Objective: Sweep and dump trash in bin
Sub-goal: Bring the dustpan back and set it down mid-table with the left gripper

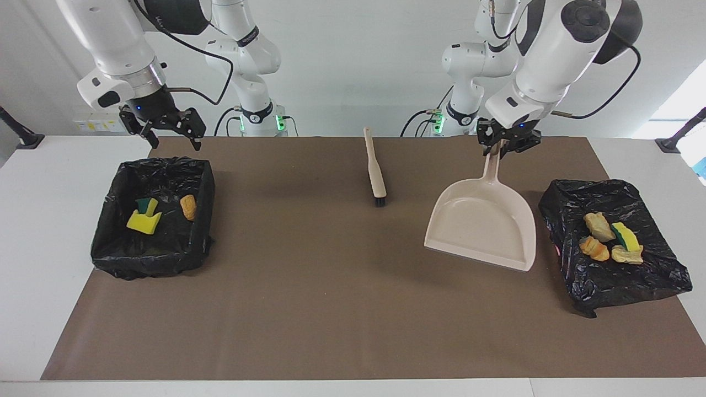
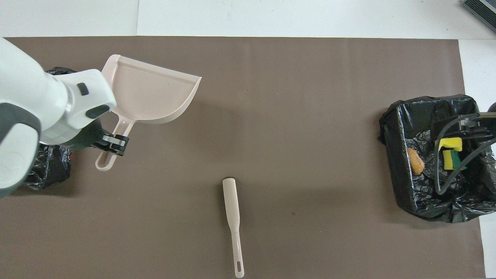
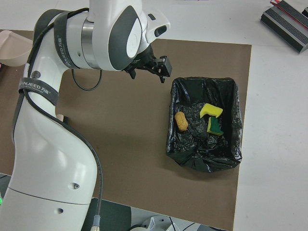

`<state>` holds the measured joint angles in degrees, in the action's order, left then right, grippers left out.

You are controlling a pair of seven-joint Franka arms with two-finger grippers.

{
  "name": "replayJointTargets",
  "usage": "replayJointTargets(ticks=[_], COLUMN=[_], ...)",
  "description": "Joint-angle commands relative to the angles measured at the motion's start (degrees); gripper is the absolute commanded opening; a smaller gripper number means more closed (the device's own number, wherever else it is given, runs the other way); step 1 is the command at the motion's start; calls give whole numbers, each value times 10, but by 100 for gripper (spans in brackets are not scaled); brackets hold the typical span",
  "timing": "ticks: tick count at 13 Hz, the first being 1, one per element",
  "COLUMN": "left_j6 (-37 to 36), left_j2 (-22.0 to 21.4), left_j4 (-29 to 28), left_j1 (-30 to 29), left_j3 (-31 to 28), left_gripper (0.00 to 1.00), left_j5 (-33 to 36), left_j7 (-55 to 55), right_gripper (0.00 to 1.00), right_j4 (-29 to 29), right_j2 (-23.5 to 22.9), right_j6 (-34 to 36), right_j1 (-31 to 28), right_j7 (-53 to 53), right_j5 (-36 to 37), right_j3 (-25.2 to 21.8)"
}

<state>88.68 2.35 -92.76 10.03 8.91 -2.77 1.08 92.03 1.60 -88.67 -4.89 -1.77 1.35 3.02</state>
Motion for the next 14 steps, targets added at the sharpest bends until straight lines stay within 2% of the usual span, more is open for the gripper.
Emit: replayJointTargets(ticks=[1, 3, 7, 11, 14], left_j6=[87, 139, 284, 351, 363], left_j2=[-16, -3, 92, 135, 148], left_j4=[-73, -95, -102, -102, -113], left_j1=[66, 104, 169, 194, 219], left_j3=[-11, -10, -10, -10, -11], left_gripper=[0, 0, 0, 0, 0], left_j5=[-11, -16, -22, -31, -30], left_j7=[56, 108, 226, 284, 281], right_gripper=[100, 100, 100, 100, 100], right_j4=[-12, -12, -12, -11, -11], right_j2=[-5, -5, -5, -5, -5], right_j6=[13, 13, 13, 13, 13], right_j1=[-3, -4, -3, -3, -3], right_j7=[-9, -9, -9, -9, -9], right_j5=[-3, -3, -3, -3, -3], right_j3=[2, 2, 2, 2, 2])
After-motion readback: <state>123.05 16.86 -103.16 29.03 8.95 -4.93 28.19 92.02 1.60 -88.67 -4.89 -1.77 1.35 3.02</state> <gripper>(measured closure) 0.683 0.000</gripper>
